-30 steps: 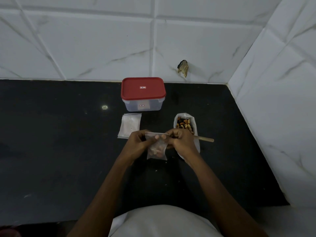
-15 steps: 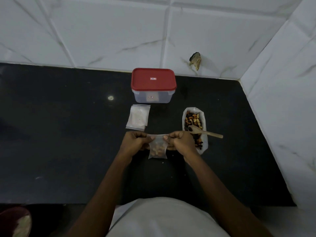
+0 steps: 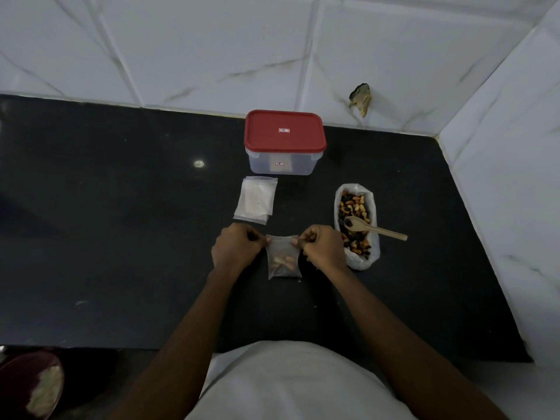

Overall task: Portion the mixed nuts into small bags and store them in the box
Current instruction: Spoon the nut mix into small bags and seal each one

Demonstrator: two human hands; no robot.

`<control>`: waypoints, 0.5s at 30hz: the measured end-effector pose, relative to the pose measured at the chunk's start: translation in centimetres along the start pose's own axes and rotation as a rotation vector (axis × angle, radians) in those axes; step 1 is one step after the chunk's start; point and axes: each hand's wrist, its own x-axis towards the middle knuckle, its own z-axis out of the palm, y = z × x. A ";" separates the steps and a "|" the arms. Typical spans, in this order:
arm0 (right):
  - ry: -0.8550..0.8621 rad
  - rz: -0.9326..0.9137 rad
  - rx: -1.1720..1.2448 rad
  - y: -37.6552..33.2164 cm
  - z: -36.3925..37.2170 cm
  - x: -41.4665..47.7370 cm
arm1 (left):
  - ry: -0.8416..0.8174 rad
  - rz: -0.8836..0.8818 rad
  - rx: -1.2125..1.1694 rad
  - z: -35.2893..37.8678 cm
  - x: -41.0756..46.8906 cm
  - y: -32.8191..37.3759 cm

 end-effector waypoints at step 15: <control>-0.018 -0.023 0.015 -0.7 -2.1 1.1 | 0.281 0.265 0.122 -2.0 2.8 0.1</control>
